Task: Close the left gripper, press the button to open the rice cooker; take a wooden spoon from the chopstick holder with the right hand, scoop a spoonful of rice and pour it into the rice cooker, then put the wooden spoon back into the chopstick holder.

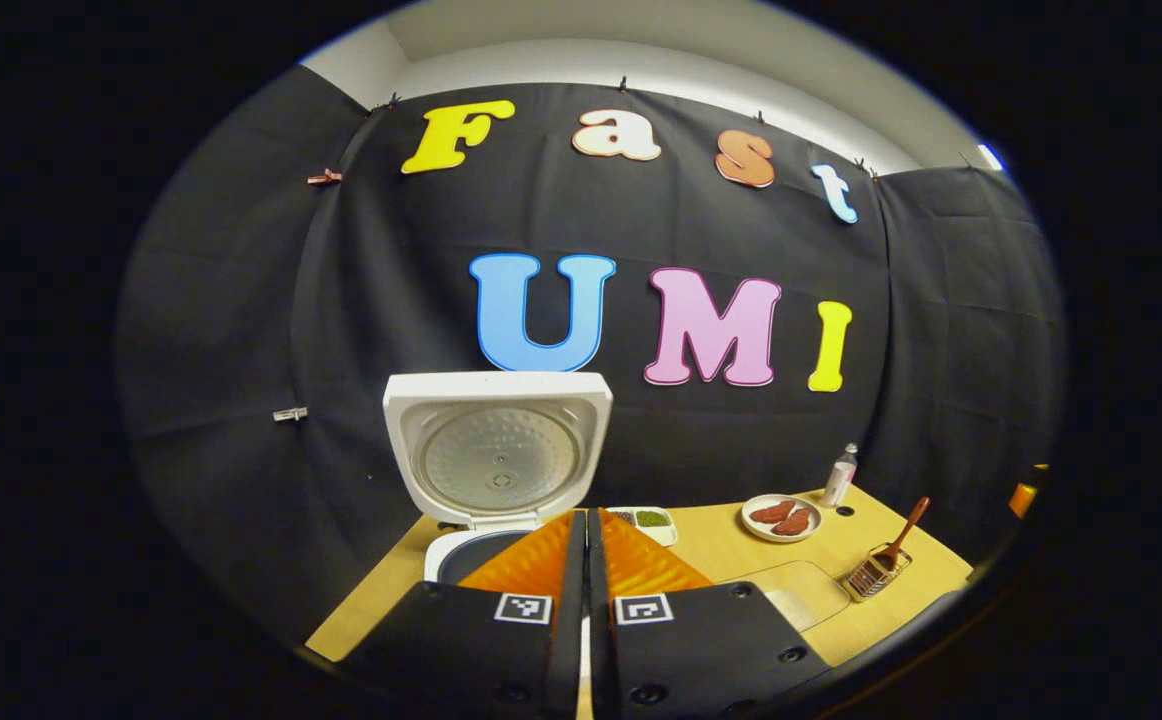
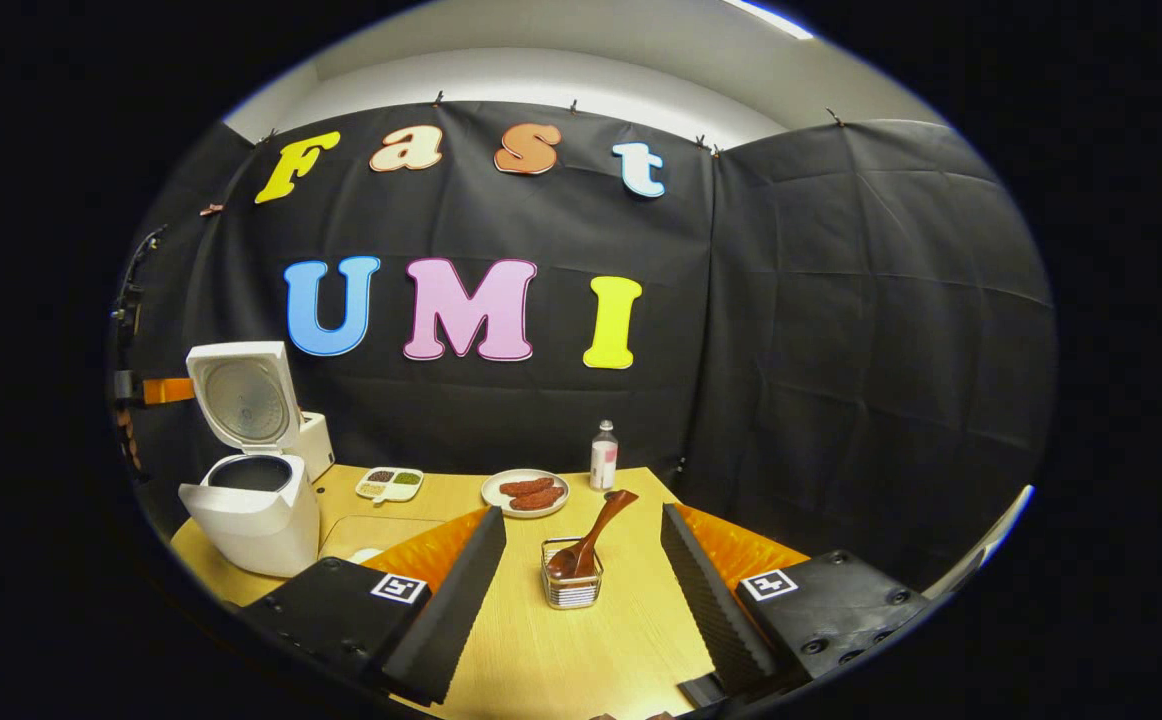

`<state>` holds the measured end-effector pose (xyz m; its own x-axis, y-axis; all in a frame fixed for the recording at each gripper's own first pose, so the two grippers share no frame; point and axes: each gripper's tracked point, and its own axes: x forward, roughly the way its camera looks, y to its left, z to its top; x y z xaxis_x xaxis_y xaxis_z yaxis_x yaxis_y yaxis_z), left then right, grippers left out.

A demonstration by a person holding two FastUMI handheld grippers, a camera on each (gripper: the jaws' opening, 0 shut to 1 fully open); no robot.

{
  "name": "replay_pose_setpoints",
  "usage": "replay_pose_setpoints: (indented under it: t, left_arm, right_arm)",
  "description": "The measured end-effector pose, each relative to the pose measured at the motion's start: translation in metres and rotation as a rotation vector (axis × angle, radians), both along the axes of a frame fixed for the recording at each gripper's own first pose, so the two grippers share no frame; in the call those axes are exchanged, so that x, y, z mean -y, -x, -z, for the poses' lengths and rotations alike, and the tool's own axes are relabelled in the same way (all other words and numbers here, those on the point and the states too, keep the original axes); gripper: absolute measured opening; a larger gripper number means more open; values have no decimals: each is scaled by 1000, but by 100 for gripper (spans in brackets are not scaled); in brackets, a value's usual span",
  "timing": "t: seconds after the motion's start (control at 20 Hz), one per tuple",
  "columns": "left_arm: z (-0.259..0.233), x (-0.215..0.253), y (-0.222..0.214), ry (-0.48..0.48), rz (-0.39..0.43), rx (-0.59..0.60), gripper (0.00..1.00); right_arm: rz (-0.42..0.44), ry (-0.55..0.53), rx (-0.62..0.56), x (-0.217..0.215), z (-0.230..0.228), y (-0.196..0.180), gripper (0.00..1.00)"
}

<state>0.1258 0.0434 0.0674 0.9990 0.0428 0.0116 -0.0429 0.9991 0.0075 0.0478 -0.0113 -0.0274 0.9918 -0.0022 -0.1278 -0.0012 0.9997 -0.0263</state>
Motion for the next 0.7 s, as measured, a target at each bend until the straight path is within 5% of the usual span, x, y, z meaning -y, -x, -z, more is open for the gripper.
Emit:
replay_pose_setpoints:
  t: [0.25,0.6,0.7]
  left_arm:
    - [31,19,27,55,-84,-59,18]
    - [59,53,45,43,-216,-126,90]
    - [61,62,51,42,-253,-132,98]
  right_arm:
    - [-51,-48,-45,16,15,-63,98]
    - [-106,-109,-182,33,66,-139,98]
    - [-118,-134,-249,35,91,-156,98]
